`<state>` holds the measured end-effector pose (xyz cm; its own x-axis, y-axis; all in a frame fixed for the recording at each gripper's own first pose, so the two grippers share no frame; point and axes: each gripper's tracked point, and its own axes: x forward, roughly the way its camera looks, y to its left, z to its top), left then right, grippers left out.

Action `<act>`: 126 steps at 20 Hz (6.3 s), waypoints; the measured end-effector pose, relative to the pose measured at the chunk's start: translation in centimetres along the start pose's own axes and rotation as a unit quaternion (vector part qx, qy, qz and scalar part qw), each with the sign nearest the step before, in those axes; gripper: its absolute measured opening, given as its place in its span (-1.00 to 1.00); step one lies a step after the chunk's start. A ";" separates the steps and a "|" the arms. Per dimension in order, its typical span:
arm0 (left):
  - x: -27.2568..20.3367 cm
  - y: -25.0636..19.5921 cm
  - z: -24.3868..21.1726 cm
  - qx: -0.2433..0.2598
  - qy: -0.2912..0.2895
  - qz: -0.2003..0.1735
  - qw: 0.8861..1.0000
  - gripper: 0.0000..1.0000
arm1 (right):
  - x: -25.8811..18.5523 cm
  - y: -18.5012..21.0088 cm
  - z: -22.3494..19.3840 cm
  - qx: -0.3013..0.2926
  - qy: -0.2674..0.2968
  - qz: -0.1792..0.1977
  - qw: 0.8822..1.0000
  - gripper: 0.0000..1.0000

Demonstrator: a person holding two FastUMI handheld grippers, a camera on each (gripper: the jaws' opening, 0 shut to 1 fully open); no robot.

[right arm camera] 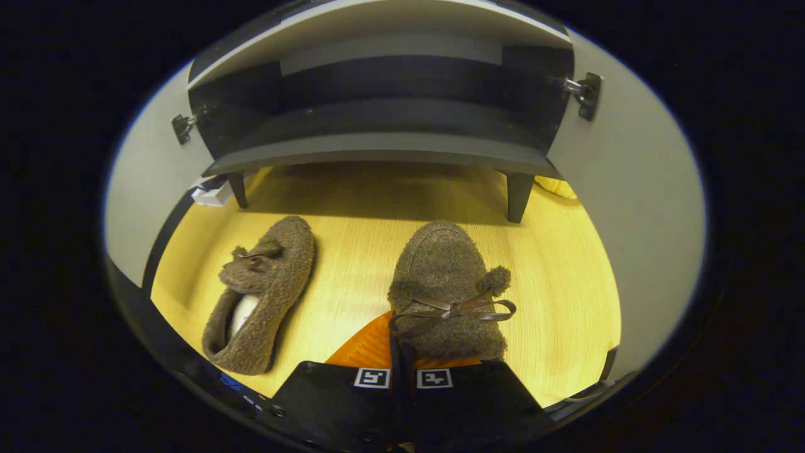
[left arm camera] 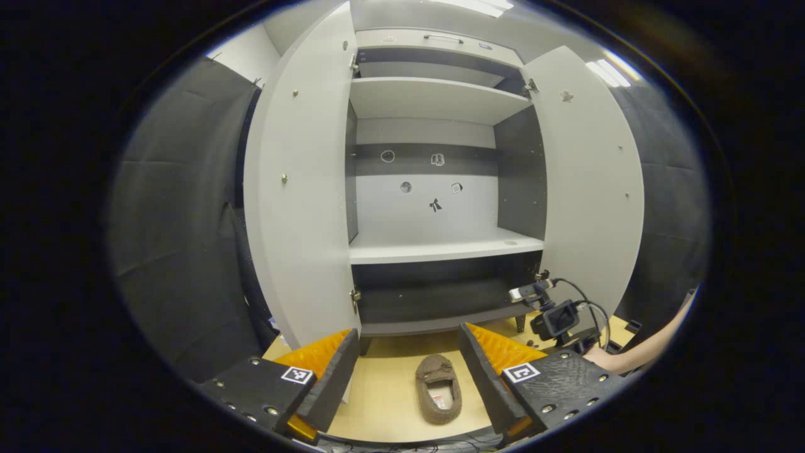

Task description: Grab one shoe with the right hand and put it into the shoe cabinet, grab the other shoe with the left hand and put it into the shoe cabinet; then close the right door with the right hand and the left door with the left hand.

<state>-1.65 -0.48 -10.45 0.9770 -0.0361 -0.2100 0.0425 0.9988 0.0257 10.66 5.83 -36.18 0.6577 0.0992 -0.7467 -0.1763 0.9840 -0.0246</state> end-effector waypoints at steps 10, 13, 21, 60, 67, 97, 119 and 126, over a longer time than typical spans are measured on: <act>-0.2 -3.1 -0.3 0.036 0.005 -0.032 0.999 0.86 | -8.5 0.3 -2.1 0.071 -0.013 0.046 0.996 -0.96; -0.2 -4.5 -0.8 0.029 0.013 -0.047 0.998 0.85 | -10.7 0.5 -0.6 0.058 -0.035 0.050 0.996 -0.97; -0.7 -6.2 -0.2 0.035 0.010 -0.044 0.998 0.86 | -16.5 3.4 7.4 0.046 -0.113 0.115 0.986 -0.96; 5.4 -1.2 7.2 -0.029 -0.036 0.018 0.999 0.72 | -15.7 0.7 43.5 -0.002 -0.299 0.039 0.953 -0.96; 6.5 0.0 8.4 -0.017 -0.040 0.047 0.998 0.86 | -9.4 1.1 45.5 -0.016 -0.260 0.032 0.965 -0.95; 2.7 1.0 5.5 -0.018 -0.020 0.066 0.997 0.86 | -13.9 4.5 38.8 -0.062 -0.213 0.049 0.974 0.92; 2.4 -2.1 -8.6 0.010 0.177 0.043 0.983 0.87 | -34.0 -0.6 14.3 -0.074 -0.329 0.147 0.930 0.90; 3.7 -3.4 -15.7 0.057 0.260 0.040 0.963 0.87 | -34.9 -5.6 9.2 -0.004 -0.322 0.144 0.936 0.84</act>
<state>-1.41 -3.44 -26.67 0.7425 0.0914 -0.6636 0.0234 0.9865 0.1620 -4.55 -1.74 -3.87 0.8864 0.4317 -0.1671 -0.4186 0.9016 0.1089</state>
